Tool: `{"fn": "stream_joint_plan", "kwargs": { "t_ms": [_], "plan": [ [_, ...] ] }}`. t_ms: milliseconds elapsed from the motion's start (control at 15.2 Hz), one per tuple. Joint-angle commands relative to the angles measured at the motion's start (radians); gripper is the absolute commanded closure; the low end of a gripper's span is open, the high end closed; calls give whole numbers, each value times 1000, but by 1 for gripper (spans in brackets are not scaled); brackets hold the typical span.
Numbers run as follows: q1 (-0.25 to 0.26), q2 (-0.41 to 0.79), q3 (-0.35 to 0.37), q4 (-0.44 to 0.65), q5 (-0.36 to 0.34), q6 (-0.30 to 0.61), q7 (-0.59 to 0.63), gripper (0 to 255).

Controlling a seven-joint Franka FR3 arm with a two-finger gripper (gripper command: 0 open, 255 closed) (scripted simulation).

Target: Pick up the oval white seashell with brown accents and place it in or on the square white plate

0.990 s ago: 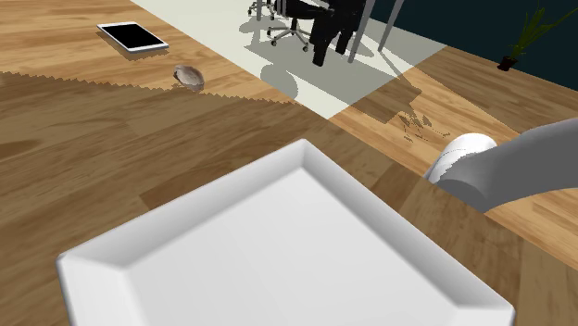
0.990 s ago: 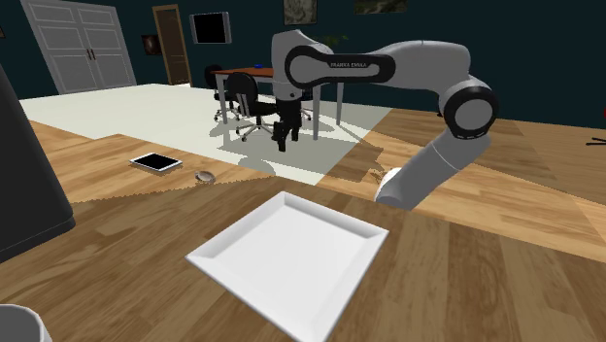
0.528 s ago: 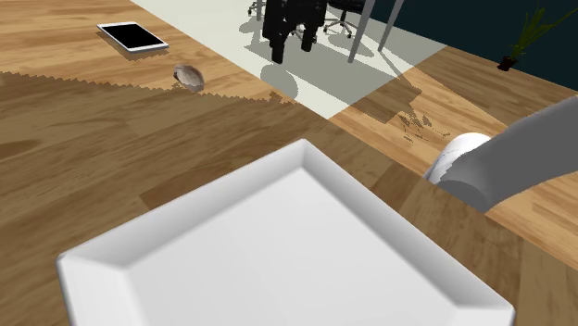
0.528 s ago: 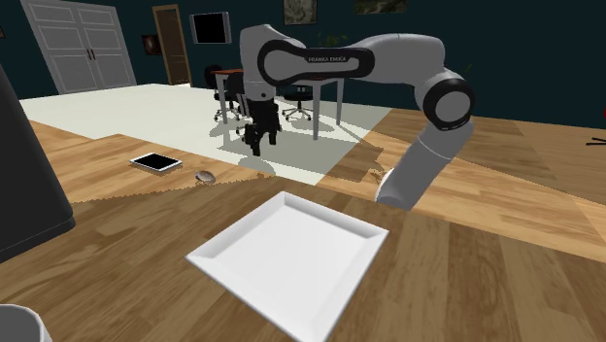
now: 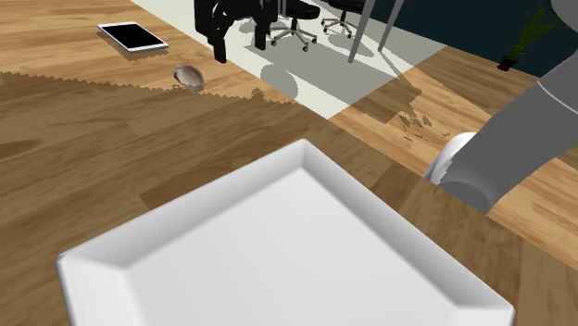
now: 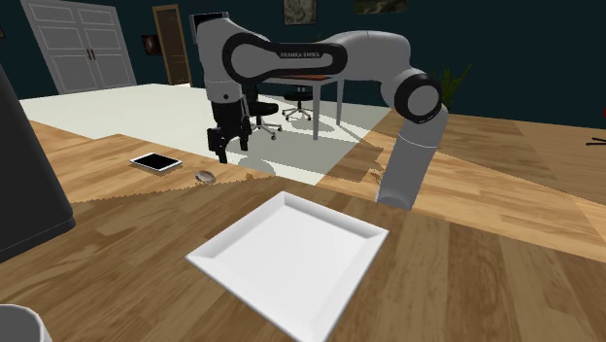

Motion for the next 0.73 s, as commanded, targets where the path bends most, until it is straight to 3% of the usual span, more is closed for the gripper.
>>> {"fn": "stream_joint_plan", "kwargs": {
  "t_ms": [0, 330, 660],
  "plan": [
    [13, 89, 36, 97, -29, -18, 58, 0],
    [88, 323, 107, 365, -131, -93, 199, 0],
    [85, 308, 101, 293, -122, -33, 198, 0]
  ]
}}
